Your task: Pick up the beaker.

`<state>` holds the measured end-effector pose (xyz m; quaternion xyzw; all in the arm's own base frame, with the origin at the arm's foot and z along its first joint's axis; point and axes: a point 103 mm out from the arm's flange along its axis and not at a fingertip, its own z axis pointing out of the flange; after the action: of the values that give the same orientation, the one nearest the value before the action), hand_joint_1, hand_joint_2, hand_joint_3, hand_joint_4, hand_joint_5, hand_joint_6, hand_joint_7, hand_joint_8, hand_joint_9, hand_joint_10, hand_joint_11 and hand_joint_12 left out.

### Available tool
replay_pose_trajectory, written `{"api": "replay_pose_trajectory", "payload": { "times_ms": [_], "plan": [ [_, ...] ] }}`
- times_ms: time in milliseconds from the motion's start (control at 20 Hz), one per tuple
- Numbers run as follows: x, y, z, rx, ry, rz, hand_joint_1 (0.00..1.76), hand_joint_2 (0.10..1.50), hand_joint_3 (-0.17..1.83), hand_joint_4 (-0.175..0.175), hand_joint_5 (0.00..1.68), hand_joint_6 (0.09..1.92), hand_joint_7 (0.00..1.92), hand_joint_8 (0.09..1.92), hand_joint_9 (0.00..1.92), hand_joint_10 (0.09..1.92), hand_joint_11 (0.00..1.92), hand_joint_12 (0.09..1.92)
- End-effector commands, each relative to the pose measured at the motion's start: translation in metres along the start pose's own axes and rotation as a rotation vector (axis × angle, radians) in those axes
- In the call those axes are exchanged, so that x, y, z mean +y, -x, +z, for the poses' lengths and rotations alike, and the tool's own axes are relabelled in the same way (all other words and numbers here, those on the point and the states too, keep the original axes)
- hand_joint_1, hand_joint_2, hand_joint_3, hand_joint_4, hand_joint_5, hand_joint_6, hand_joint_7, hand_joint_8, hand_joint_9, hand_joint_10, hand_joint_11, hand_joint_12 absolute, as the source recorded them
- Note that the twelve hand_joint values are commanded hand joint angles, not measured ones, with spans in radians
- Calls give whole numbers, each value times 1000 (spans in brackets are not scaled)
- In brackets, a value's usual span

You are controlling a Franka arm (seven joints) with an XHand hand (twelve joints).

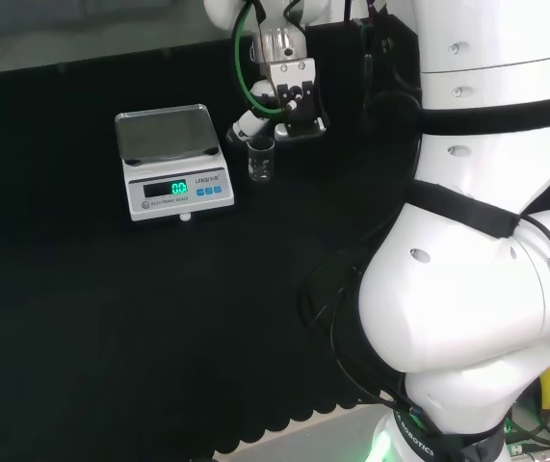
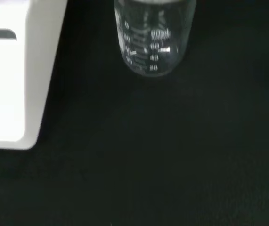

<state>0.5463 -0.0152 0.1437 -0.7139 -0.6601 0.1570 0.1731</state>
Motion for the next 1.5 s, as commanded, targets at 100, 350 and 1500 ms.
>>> {"api": "replay_pose_trajectory", "payload": {
  "times_ms": [100,350,1500],
  "plan": [
    [3,2,17,15,-41,5,489,989,-81,-113,213,87,61,87,0,510,0,1400],
    [12,-2,26,33,-63,2,491,990,-83,-114,217,87,65,101,0,600,0,1437],
    [10,-13,26,-15,-64,37,840,1073,-175,-173,449,87,490,834,915,646,1082,1005]
  ]
}}
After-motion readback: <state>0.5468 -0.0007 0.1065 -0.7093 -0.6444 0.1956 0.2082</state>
